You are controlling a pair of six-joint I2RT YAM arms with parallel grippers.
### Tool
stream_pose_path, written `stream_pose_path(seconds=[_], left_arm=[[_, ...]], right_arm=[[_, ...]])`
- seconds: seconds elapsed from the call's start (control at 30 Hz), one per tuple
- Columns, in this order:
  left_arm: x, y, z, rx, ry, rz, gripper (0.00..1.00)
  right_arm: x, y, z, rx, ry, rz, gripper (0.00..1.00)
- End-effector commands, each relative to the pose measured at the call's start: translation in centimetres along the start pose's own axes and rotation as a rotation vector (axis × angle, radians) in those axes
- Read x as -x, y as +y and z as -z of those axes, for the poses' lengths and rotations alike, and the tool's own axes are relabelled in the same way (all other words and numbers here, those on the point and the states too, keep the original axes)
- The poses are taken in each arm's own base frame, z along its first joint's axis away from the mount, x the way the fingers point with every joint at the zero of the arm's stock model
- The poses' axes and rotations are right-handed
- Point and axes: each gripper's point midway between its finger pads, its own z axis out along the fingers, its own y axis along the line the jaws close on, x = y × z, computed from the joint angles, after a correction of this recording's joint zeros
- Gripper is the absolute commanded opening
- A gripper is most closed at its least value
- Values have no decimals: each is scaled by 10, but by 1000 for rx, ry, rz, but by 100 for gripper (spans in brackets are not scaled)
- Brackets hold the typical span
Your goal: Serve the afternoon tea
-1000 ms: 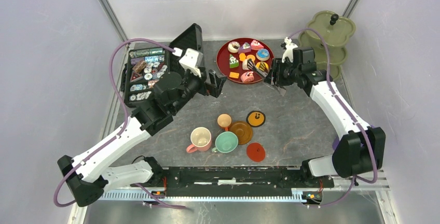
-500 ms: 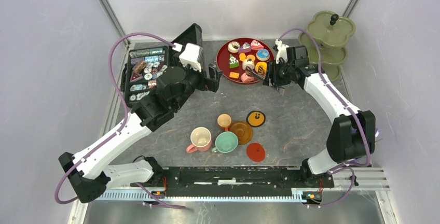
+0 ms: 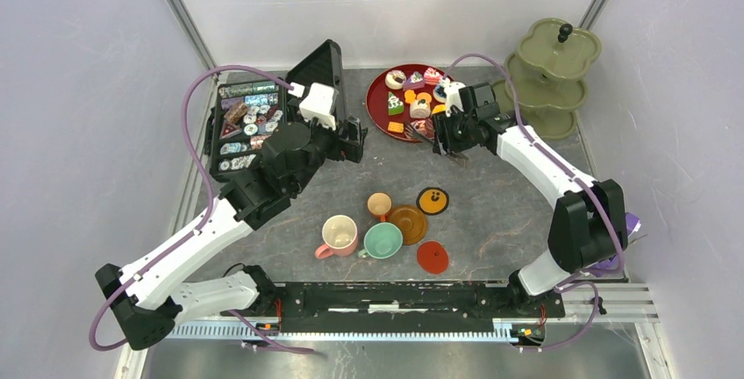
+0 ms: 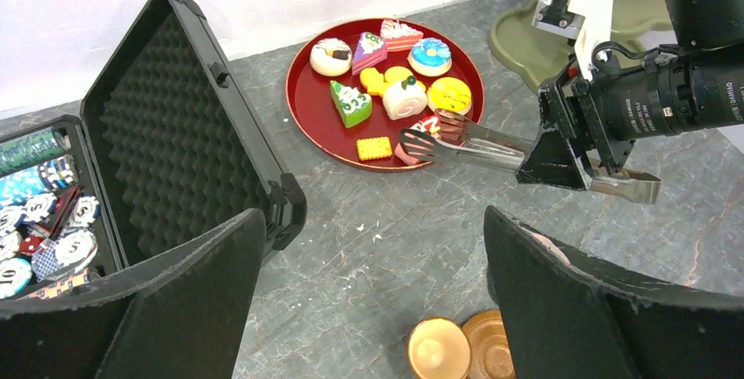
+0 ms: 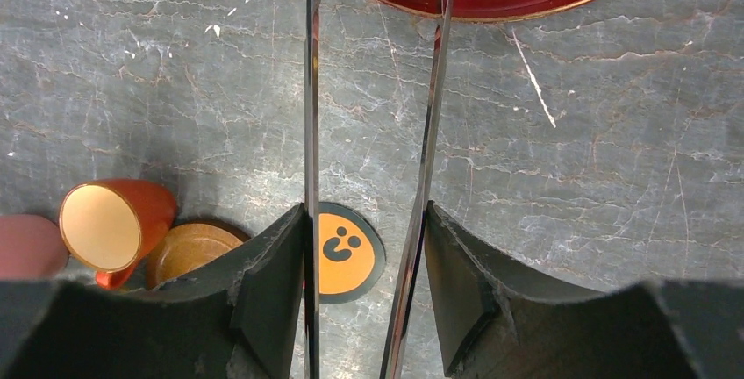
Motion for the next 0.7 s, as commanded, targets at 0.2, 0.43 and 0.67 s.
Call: stream_pose_path(seconds=[0.2,0.43,0.67], left_arm=[[10,1,1,0,-51,-20,100],[11,2,3,-3,-56,-16,100],[10,1,3,-6,-52,-13,100]], right_arm=[[23,-5,-2,-84,-55,47,55],[23,-2,-8,-88,-54,52,54],[25,4,-14,-79,-52,57,55]])
